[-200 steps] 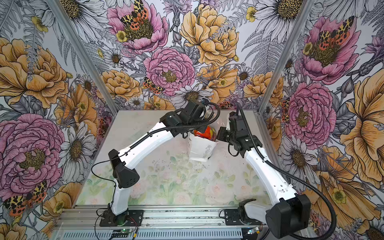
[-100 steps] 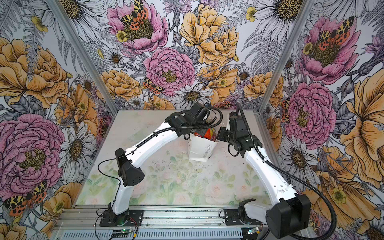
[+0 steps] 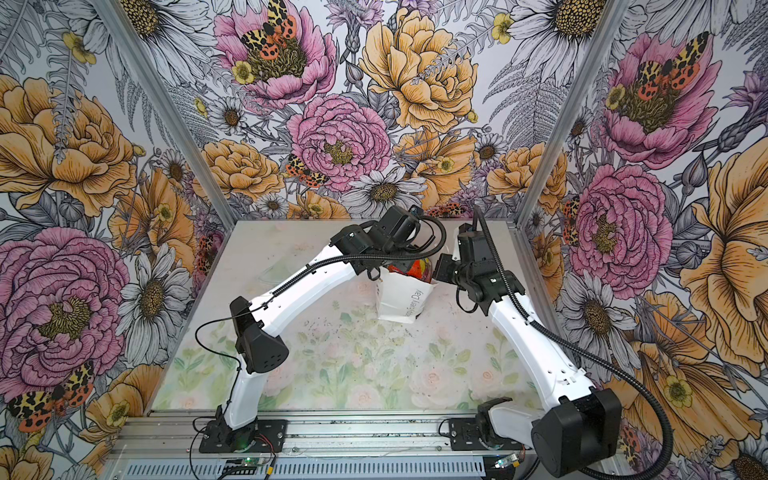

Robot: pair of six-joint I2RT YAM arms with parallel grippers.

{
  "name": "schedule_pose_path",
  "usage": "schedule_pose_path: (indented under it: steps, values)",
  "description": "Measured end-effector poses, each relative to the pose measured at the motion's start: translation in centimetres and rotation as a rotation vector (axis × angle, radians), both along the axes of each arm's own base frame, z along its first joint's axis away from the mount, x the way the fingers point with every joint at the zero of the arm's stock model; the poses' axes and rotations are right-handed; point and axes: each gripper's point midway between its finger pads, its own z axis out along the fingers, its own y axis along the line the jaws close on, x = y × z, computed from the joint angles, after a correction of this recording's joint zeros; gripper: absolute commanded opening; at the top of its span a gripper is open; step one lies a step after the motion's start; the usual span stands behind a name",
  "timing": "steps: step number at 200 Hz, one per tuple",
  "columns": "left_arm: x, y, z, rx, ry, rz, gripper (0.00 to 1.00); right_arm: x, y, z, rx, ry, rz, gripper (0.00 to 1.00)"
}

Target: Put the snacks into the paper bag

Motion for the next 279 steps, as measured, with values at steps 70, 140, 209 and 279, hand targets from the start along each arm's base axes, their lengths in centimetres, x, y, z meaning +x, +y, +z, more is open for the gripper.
schedule_pose_path:
  steps: [70,140,209,279]
  values:
    - [-1.2,4.4,7.7,-0.162,-0.066,0.103,0.83,0.0,0.0,0.0,0.0,0.0,0.001,0.0]
    - [1.6,8.6,5.2,-0.185,0.056,0.262,0.85,-0.1,0.5,0.1,-0.024,-0.01,0.009,0.0]
    - [1.7,8.2,0.5,-0.173,0.224,0.289,0.63,-0.3,1.1,0.5,-0.042,0.001,0.023,0.0]
    - [1.8,7.9,-1.1,-0.164,0.275,0.284,0.29,0.4,2.6,1.3,-0.035,0.006,0.046,0.0]
